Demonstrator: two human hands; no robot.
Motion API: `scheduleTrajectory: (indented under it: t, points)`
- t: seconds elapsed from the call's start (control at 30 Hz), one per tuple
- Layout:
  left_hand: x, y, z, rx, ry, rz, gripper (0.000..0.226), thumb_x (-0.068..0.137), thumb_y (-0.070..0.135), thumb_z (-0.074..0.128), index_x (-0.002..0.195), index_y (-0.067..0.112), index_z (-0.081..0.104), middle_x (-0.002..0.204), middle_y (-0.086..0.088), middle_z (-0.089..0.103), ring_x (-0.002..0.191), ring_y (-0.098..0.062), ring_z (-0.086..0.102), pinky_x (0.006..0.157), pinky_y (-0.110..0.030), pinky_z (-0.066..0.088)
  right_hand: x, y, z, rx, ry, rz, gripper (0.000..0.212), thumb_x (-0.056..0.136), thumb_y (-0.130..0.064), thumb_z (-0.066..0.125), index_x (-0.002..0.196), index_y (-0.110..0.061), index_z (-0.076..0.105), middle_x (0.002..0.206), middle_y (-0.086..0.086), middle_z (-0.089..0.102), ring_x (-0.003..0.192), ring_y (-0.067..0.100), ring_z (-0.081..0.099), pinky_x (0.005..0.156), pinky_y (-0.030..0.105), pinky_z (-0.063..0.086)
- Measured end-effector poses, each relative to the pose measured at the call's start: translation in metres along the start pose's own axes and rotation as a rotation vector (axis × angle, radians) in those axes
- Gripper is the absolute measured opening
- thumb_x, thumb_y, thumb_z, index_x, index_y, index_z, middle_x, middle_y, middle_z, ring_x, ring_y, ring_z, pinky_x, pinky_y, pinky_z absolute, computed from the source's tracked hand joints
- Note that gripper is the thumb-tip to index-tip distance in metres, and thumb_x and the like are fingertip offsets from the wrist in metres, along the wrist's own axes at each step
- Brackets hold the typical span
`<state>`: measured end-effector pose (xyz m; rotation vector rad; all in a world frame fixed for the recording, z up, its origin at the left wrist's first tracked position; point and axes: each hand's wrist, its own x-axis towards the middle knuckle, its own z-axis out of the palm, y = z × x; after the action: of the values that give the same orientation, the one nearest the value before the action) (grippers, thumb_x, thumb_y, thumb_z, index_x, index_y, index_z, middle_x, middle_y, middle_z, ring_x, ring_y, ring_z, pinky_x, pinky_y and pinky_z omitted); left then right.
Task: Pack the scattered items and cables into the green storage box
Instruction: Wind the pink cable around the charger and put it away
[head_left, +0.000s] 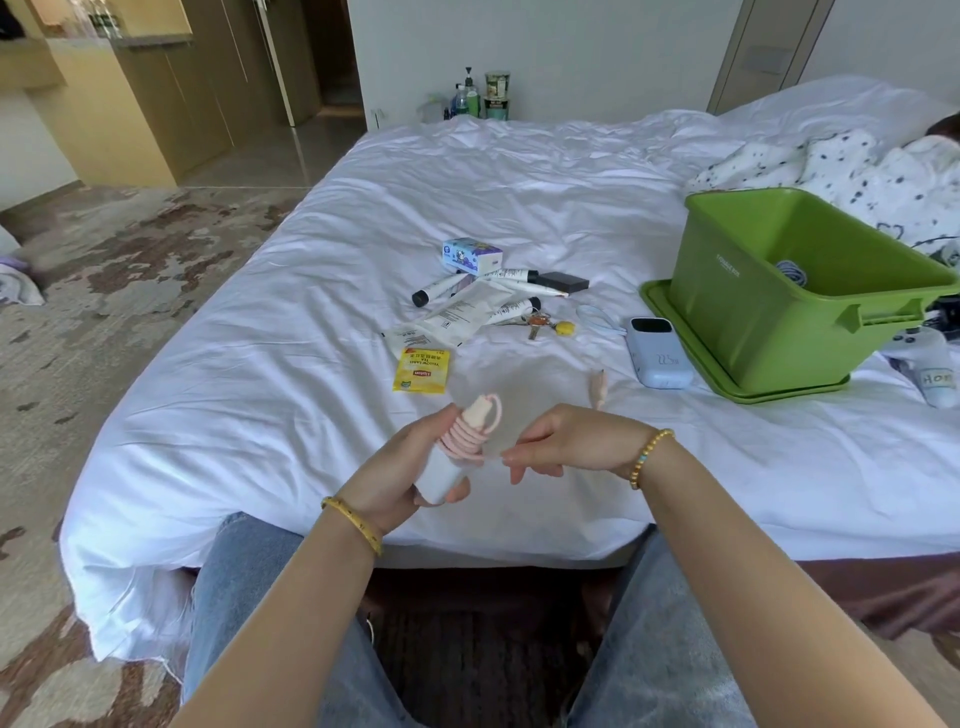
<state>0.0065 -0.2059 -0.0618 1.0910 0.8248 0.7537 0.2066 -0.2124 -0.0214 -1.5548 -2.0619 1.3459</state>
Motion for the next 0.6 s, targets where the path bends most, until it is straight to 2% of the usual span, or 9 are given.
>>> scheduleTrajectory:
  t: [0.13, 0.2, 0.27, 0.37, 0.43, 0.47, 0.53, 0.6]
  points:
    - [-0.007, 0.008, 0.000, 0.332, -0.175, -0.060, 0.029, 0.084, 0.043, 0.046, 0.068, 0.024, 0.061, 0.058, 0.003, 0.060, 0.038, -0.015, 0.052, 0.041, -0.018, 0.021, 0.001, 0.004, -0.011, 0.037, 0.077, 0.017, 0.017, 0.083, -0.024, 0.066, 0.067, -0.017, 0.066, 0.049, -0.012, 0.050, 0.053, 0.005, 0.040, 0.059, 0.016, 0.034]
    - [-0.006, 0.011, 0.005, 0.488, -0.203, -0.111, 0.025, 0.085, 0.044, 0.049, 0.074, 0.022, 0.056, 0.058, 0.002, 0.062, 0.041, -0.013, 0.053, 0.038, -0.017, 0.023, 0.007, -0.003, -0.011, 0.009, 0.107, 0.026, 0.018, 0.081, -0.023, 0.069, 0.065, -0.016, 0.063, 0.054, -0.006, 0.048, 0.056, 0.008, 0.040, 0.058, 0.019, 0.032]
    - [0.000, 0.012, 0.011, 0.635, -0.172, -0.165, 0.025, 0.088, 0.045, 0.050, 0.082, 0.021, 0.050, 0.057, 0.003, 0.063, 0.040, -0.011, 0.054, 0.036, -0.016, 0.027, 0.012, -0.009, -0.010, -0.017, 0.152, 0.044, 0.021, 0.080, -0.025, 0.071, 0.063, -0.019, 0.060, 0.057, -0.007, 0.048, 0.057, 0.007, 0.041, 0.056, 0.019, 0.033]
    - [0.009, 0.007, 0.019, 0.849, -0.040, -0.192, 0.024, 0.090, 0.048, 0.049, 0.089, 0.025, 0.048, 0.075, 0.007, 0.062, 0.047, -0.009, 0.060, 0.037, -0.016, 0.034, 0.018, -0.018, -0.002, -0.074, 0.229, 0.030, 0.016, 0.083, -0.023, 0.068, 0.074, -0.009, 0.065, 0.061, -0.006, 0.050, 0.058, 0.004, 0.043, 0.054, 0.016, 0.034]
    - [0.014, 0.002, 0.022, 0.803, 0.115, -0.182, 0.027, 0.091, 0.048, 0.047, 0.092, 0.021, 0.050, 0.082, 0.005, 0.058, 0.052, -0.012, 0.062, 0.035, -0.014, 0.034, 0.019, -0.021, 0.005, -0.065, 0.292, -0.014, 0.023, 0.086, -0.017, 0.062, 0.085, 0.006, 0.067, 0.065, 0.001, 0.053, 0.061, 0.010, 0.045, 0.056, 0.019, 0.034]
    - [0.015, 0.000, 0.023, 0.700, 0.184, -0.182, 0.029, 0.092, 0.047, 0.046, 0.094, 0.019, 0.050, 0.082, 0.004, 0.057, 0.054, -0.013, 0.062, 0.035, -0.013, 0.033, 0.018, -0.023, 0.009, -0.048, 0.321, -0.042, 0.026, 0.087, -0.015, 0.060, 0.086, 0.010, 0.065, 0.068, 0.005, 0.053, 0.064, 0.013, 0.045, 0.056, 0.021, 0.034]
    - [0.015, -0.004, 0.024, 0.374, 0.270, -0.185, 0.026, 0.094, 0.043, 0.044, 0.097, 0.018, 0.052, 0.082, 0.002, 0.057, 0.055, -0.014, 0.062, 0.038, -0.014, 0.033, 0.015, -0.026, 0.014, -0.009, 0.350, -0.099, 0.026, 0.088, -0.012, 0.055, 0.086, 0.012, 0.063, 0.068, 0.006, 0.050, 0.066, 0.015, 0.044, 0.060, 0.025, 0.035]
    - [0.013, -0.005, 0.023, 0.088, 0.263, -0.163, 0.019, 0.093, 0.036, 0.047, 0.098, 0.020, 0.056, 0.086, 0.000, 0.057, 0.057, -0.014, 0.062, 0.041, -0.017, 0.037, 0.011, -0.027, 0.017, 0.042, 0.333, -0.135, 0.022, 0.090, -0.011, 0.052, 0.085, 0.006, 0.065, 0.062, -0.002, 0.049, 0.062, 0.012, 0.045, 0.062, 0.024, 0.037]
